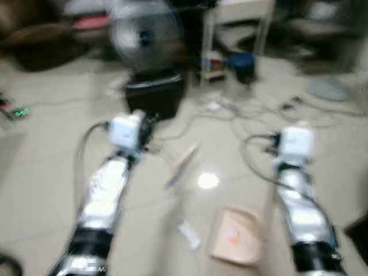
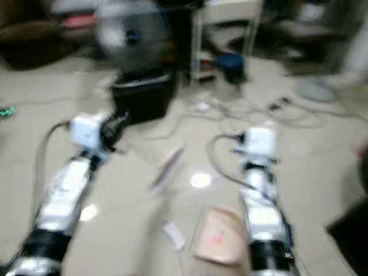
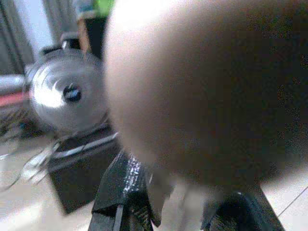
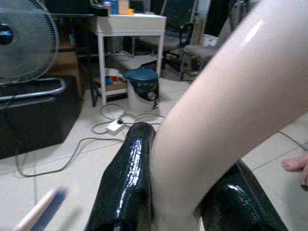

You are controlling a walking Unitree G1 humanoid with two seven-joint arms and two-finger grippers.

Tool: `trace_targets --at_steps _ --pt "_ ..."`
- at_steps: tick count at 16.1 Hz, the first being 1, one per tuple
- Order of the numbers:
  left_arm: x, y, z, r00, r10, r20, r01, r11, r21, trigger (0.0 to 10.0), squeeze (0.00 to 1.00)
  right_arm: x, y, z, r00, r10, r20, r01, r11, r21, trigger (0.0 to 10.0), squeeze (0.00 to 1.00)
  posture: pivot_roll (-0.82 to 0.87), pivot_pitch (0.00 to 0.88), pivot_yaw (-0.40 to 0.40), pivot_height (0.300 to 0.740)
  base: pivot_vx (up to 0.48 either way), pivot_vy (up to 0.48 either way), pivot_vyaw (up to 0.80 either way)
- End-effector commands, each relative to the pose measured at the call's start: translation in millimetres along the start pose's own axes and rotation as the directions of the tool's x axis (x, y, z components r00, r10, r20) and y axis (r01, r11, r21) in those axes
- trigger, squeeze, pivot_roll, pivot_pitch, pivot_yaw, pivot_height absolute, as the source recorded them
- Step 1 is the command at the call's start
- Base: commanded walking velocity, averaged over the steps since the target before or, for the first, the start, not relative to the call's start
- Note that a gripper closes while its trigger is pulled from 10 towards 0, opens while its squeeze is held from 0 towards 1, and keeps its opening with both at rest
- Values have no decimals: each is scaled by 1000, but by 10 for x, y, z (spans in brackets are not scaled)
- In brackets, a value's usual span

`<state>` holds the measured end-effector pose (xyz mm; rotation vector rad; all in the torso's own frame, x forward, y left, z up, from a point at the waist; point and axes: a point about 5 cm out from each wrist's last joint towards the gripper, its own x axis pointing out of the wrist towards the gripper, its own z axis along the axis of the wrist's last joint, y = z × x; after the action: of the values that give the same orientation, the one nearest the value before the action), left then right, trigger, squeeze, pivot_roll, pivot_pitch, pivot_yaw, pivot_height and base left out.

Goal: Sweep floor

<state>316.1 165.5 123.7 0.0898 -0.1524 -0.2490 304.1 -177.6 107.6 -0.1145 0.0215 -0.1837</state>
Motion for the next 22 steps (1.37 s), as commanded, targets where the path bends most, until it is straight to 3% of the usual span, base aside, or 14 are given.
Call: trace_targets --at_steps 1,6,8,11,12,13,14,18,22 --pt "56 18 100 999 17 33 -18 999 26 10000 0 27 -17 102 999 1 45 -2 999 32 10000 0 -46 4 95 740 0 0 0" --pt "55 199 -3 993 114 -3 -114 991 68 10000 0 9 42 185 991 62 121 -62 998 2 10000 0 -40 2 94 740 0 0 0" --pt "12 365 -144 977 209 -52 -201 971 127 10000 0 30 47 199 987 74 144 -70 997 -32 10000 0 -33 10 90 740 0 0 0" --pt "-7 416 -173 973 226 -53 -218 969 115 10000 0 40 2 183 988 59 142 -54 998 -40 10000 0 -26 29 88 740 0 0 0" --pt "-13 421 -187 973 223 -52 -217 971 102 8980 0 41 -11 177 988 57 141 -51 998 -44 10000 0 -23 42 89 740 0 0 0" --pt "-12 415 -194 975 217 -50 -212 974 84 3020 0 45 -14 175 988 57 141 -51 998 -46 10000 0 -23 42 89 740 0 0 0" --pt "-3 394 -203 979 201 -39 -198 979 55 0 0 60 -25 176 988 48 146 -41 998 -53 10000 0 -22 56 92 740 0 0 0" --pt "47 349 -168 980 198 -6 -198 980 22 0 0 154 -84 163 985 22 168 -14 999 -53 10000 0 2 106 97 740 0 0 0" --pt "79 315 -143 970 239 35 -240 971 20 0 0 254 -157 164 976 9 218 17 993 -117 10000 0 27 215 124 740 0 0 0"
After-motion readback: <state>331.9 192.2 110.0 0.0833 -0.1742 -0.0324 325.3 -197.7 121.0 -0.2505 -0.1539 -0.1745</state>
